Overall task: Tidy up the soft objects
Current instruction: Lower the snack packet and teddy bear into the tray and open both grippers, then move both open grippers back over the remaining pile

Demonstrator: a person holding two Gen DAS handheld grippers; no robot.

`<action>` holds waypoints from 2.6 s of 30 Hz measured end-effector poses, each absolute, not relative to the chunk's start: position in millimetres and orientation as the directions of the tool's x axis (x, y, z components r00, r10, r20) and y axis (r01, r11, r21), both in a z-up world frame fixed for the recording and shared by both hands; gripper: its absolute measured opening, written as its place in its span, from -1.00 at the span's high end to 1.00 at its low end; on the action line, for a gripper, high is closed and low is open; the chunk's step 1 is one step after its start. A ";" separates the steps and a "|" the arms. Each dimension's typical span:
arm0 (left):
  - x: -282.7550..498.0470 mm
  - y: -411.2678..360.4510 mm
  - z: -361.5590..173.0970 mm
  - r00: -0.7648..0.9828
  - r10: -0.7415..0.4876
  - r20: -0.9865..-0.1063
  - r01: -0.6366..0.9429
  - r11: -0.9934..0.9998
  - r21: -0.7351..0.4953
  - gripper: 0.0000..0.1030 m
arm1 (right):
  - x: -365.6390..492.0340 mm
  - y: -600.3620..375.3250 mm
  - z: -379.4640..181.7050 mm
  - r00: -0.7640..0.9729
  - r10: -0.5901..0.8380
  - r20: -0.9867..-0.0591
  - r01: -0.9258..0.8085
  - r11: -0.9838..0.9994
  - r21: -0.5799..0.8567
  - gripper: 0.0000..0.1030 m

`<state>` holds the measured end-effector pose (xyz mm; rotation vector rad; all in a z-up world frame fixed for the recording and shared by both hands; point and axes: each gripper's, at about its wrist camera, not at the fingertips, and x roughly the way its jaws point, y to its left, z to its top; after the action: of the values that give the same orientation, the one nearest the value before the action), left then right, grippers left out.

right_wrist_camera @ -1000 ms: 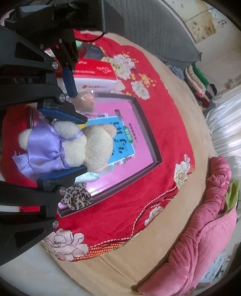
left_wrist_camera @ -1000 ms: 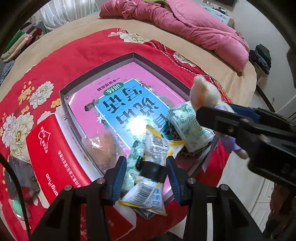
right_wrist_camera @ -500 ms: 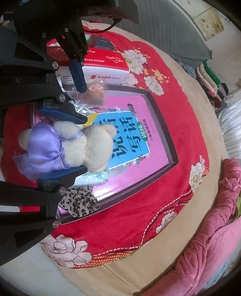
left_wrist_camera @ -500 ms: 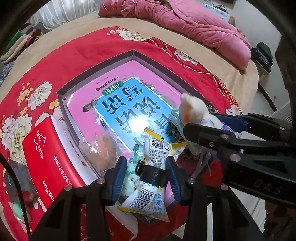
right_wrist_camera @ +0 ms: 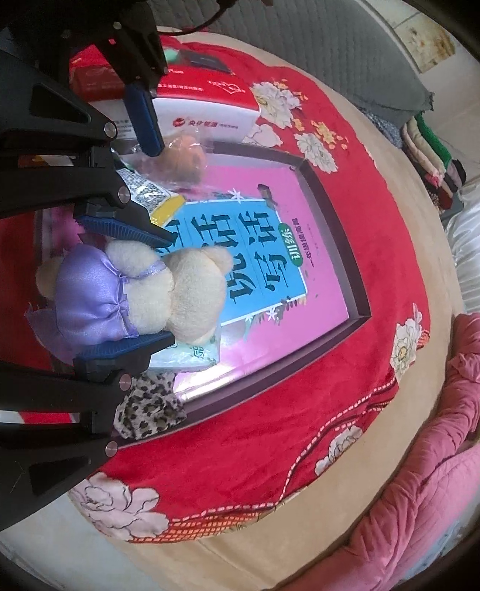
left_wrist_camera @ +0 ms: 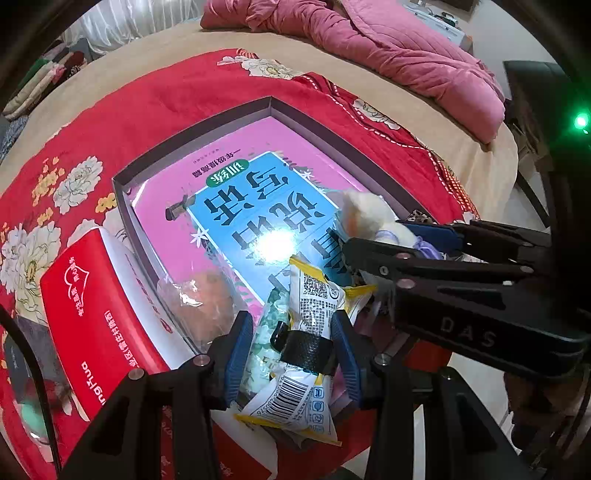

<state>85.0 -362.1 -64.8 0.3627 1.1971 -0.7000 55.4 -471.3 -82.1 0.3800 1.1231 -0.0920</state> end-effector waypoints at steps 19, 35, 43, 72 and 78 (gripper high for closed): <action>84.2 -359.8 -62.9 0.181 -0.309 -0.934 0.662 0.740 -0.117 0.13 | 47.6 -469.9 -76.0 0.442 0.157 -0.883 0.257 0.921 0.293 -0.03; 84.2 -358.5 -61.1 0.179 -0.312 -0.933 0.660 0.741 -0.121 0.13 | 43.6 -470.9 -56.5 0.482 0.149 -0.863 0.249 0.922 0.298 -0.12; 87.0 -353.2 -57.9 0.180 -0.317 -0.931 0.650 0.749 -0.130 0.13 | 32.5 -478.3 -47.0 0.502 0.115 -0.858 0.280 0.916 0.286 -0.34; 63.4 -327.0 -11.8 0.256 -0.347 -0.902 0.649 0.754 -0.106 -0.07 | 0.6 -467.4 -7.2 0.564 -0.001 -0.825 0.331 0.916 0.226 -0.44; 58.1 -318.3 -2.3 0.274 -0.357 -0.893 0.645 0.757 -0.105 -0.11 | -6.0 -464.1 -0.9 0.573 -0.021 -0.819 0.344 0.914 0.217 -0.45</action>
<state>58.1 -318.3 -2.3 0.3029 1.1020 -0.6874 -6.0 -464.1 -0.9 0.3754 0.9409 -0.2200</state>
